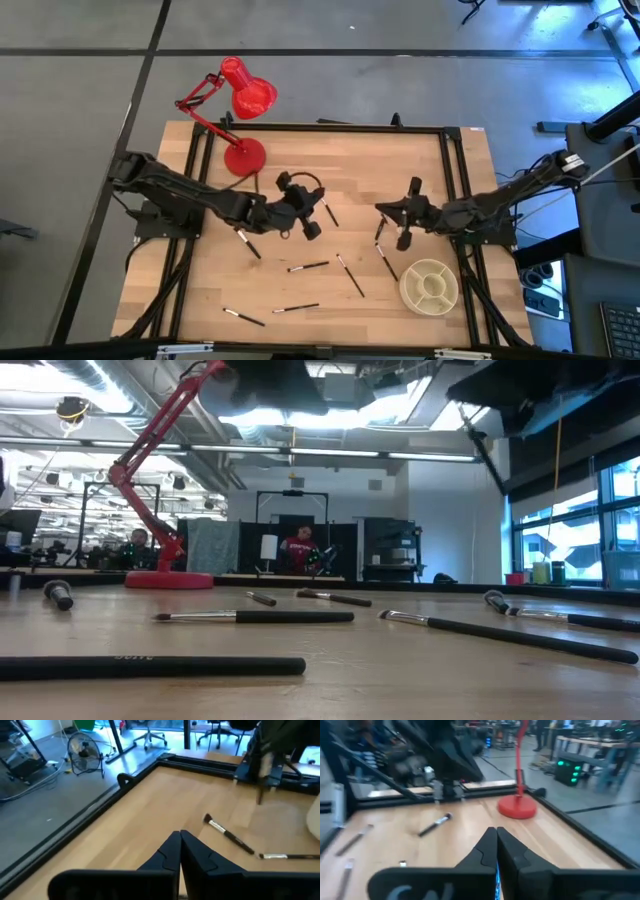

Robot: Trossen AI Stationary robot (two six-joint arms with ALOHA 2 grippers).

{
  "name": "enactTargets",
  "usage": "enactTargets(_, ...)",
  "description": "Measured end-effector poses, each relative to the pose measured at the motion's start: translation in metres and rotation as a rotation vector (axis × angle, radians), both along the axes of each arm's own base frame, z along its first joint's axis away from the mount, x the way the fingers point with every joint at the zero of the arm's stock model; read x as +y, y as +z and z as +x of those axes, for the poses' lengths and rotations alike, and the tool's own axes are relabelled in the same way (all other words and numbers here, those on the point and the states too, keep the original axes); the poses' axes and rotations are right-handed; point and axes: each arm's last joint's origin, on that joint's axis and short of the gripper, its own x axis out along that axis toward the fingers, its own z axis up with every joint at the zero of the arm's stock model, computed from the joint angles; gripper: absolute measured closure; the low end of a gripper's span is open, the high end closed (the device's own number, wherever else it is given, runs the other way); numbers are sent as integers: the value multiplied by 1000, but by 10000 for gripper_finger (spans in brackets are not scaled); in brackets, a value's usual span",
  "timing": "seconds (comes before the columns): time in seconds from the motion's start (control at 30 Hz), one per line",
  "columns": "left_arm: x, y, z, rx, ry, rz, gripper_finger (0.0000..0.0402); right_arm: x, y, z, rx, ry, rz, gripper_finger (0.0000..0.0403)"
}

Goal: Sort items
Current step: Put the eyeshadow brush into the brush organizer

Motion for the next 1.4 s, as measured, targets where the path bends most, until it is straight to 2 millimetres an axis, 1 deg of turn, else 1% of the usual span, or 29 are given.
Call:
enactTargets(0.07,2,-10,7,-19,-6,-8,399,4,5,-8,-27,37,39,403)
enactTargets(0.17,3,-21,20,-32,-66,-23,400,7,9,-24,-31,73,83,403)
enactTargets(0.3,3,-27,33,-96,-147,-57,397,11,6,-42,-2,79,179,403)
enactTargets(0.37,1,-29,37,-129,-178,-74,398,17,9,-48,-27,130,225,403)
enactTargets(0.43,-4,-30,38,-150,-198,-91,400,22,20,-54,-104,218,247,403)
enactTargets(0.5,-12,-30,37,-153,-214,-93,400,26,36,-62,-180,313,231,403)
enactTargets(0.57,-21,-29,34,-151,-226,-88,398,28,50,-70,-216,350,205,403)
enactTargets(0.6,-26,-28,32,-145,-230,-73,398,29,52,-72,-214,343,191,403)
enactTargets(0.73,-38,-18,23,-130,-204,36,400,34,45,-79,-144,251,191,403)
enactTargets(0.8,-37,-13,20,-133,-162,73,399,35,42,-82,-129,221,223,403)
enactTargets(0.9,-29,-9,21,-149,-122,84,397,42,40,-85,-120,255,252,403)
enactTargets(1.03,-20,-8,25,-180,-154,45,400,52,35,-88,-98,250,233,403)
enactTargets(1.27,-23,-12,26,-162,-172,47,400,61,35,-100,-86,352,268,403)
enactTargets(1.4,-19,-10,27,-172,-162,59,399,66,25,-107,-22,427,226,403)
